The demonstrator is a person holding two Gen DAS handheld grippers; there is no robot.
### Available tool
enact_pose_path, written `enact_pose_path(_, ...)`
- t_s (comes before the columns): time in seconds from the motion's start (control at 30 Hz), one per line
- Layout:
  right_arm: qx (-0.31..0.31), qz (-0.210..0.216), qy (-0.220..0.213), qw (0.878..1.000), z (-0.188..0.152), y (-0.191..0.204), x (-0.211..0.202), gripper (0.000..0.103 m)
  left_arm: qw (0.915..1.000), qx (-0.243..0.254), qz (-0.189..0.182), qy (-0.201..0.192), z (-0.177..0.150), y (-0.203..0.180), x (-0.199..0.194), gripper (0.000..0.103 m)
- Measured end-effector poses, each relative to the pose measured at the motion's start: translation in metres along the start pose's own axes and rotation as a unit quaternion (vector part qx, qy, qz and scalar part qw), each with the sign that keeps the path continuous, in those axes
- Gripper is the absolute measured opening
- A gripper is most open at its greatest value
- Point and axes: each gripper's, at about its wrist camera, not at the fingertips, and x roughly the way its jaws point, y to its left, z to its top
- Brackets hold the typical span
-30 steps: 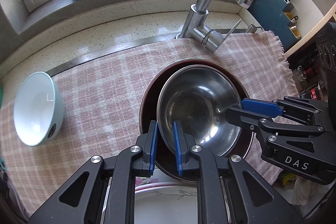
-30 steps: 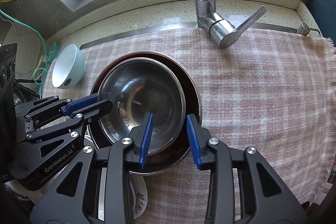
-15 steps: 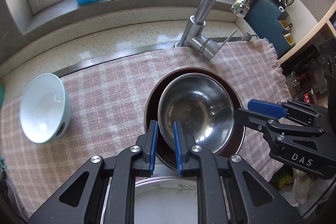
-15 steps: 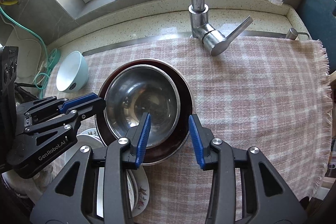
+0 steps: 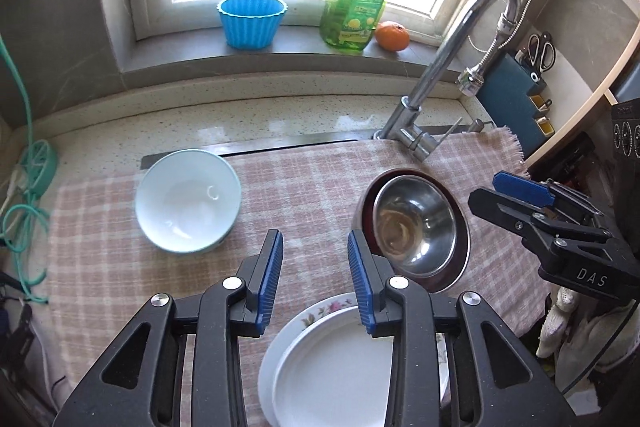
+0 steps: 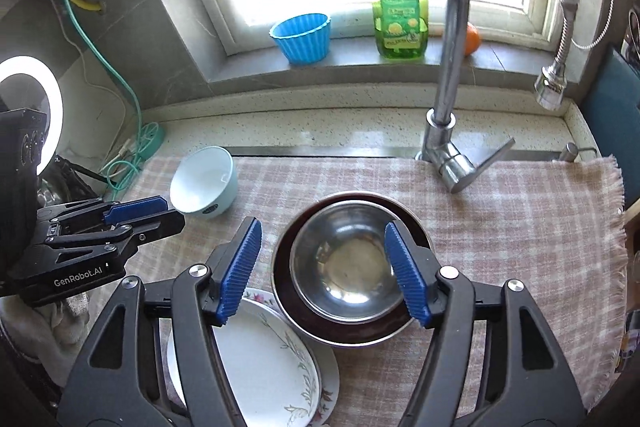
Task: Organize plates and bowls
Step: 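Move the right gripper to the pale blue ceramic bowl, then close the right gripper on the rim of the pale blue bowl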
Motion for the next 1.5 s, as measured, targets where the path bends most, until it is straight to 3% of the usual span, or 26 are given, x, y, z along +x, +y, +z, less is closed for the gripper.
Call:
enact_pose_path(0.13,-0.028,0.009,-0.015,0.999,0.005,0.027,0.008,0.067,0.9993,-0.032,0.018,0.001,-0.005,0.037,-0.006,0.032)
enact_pose_path(0.4,-0.047,0.019,0.009,0.999,0.017,0.065,0.042,0.067,0.9948,-0.088,0.051,0.004,-0.012,0.102,-0.006,0.032)
enact_pose_path(0.67,-0.018,0.045,0.066,0.997,0.027,0.08,0.089,0.067,0.9903,-0.135,0.03,0.015,-0.012,0.15,0.002,0.032)
enact_pose_path(0.8,0.007,0.058,0.092,0.994,0.031,0.081,0.113,0.055,0.9877,-0.155,0.009,0.022,-0.007,0.162,0.01,0.032)
enact_pose_path(1.1,0.067,0.089,0.133,0.985,0.04,0.075,0.156,0.044,0.9862,-0.161,-0.01,0.04,0.01,0.166,0.035,0.032)
enact_pose_path(1.2,0.081,0.098,0.144,0.981,0.041,0.073,0.166,0.035,0.986,-0.159,-0.01,0.047,0.013,0.166,0.041,0.032)
enact_pose_path(1.5,0.084,0.102,0.16,0.978,0.046,0.076,0.185,0.03,0.9838,-0.168,-0.011,0.061,0.017,0.173,0.054,0.028)
